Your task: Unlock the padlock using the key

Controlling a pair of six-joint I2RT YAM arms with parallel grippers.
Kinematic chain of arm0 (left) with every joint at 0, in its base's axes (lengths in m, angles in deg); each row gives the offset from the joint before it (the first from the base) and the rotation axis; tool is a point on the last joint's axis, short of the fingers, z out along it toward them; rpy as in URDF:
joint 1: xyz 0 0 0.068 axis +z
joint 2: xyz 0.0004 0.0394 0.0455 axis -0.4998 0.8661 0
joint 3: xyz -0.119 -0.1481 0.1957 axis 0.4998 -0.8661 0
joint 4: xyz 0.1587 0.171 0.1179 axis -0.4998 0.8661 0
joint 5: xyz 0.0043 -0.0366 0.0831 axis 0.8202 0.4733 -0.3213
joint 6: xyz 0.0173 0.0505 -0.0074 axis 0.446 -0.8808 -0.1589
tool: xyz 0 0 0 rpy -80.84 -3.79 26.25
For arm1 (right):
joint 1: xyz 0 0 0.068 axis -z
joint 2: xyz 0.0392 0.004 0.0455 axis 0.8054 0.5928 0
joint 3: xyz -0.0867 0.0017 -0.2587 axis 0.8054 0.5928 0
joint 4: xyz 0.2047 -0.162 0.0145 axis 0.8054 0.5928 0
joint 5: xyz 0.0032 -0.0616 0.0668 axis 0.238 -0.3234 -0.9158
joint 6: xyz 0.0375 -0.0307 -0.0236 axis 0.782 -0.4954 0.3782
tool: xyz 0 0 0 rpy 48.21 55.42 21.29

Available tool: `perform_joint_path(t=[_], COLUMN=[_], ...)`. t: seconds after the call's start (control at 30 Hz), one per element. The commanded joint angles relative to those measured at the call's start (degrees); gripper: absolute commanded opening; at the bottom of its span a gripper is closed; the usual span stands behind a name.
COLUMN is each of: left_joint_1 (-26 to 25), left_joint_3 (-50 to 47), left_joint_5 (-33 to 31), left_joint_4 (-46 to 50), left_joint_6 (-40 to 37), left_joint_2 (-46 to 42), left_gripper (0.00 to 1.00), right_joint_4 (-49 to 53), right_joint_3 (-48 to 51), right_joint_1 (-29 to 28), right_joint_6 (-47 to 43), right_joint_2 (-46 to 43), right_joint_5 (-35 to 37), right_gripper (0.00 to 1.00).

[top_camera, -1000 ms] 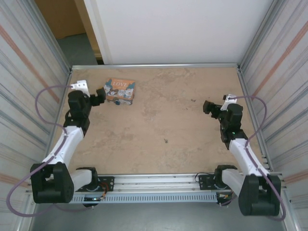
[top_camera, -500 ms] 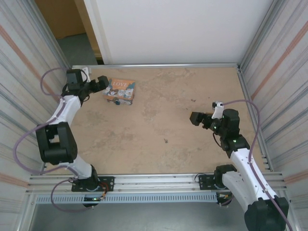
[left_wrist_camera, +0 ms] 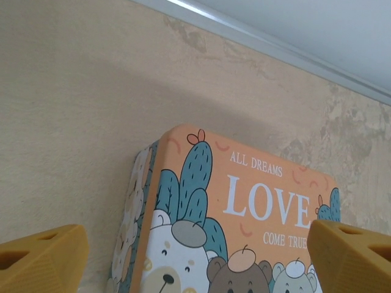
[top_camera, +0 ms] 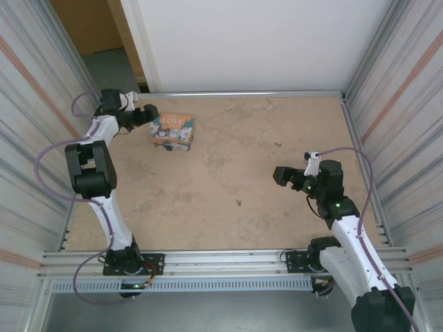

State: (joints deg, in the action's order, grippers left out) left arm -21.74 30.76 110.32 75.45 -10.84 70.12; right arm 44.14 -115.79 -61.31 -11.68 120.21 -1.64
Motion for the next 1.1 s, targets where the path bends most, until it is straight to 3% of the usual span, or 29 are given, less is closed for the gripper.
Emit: perform_joint_path(t=[0.0, 0.17, 0.47, 0.67, 1.07], left_joint_1=[0.1, 0.1, -0.5, -3.6, -12.8], left_joint_3=[4.0, 7.0, 8.7, 9.3, 1.2], left_joint_5=[4.6, 5.0, 5.8, 2.0, 1.6], left_joint_4=[3.8, 5.6, 8.2, 12.2, 8.2], left_joint_6=[-2.2, -2.6, -4.8, -10.0, -7.5], left_joint_2=[1.7, 6.6, 10.2, 10.3, 4.5], left_gripper=[0.89, 0.83, 0.65, 0.59, 0.51], right_joint_4=[0.3, -0.1, 0.1, 0.0, 7.0], right_joint_3=[0.0, -0.3, -0.4, -0.6, -3.9], right_joint_1=[-0.3, -0.4, -0.5, -0.7, -1.6], right_joint_6=[-0.6, -0.5, -0.5, -0.2, -0.6], right_joint_2=[0.8, 2.0, 2.0, 1.9, 1.9], right_joint_5=[-0.3, -0.3, 0.2, 0.2, 1.3], right_gripper=[0.99, 0.99, 0.99, 0.99, 0.99])
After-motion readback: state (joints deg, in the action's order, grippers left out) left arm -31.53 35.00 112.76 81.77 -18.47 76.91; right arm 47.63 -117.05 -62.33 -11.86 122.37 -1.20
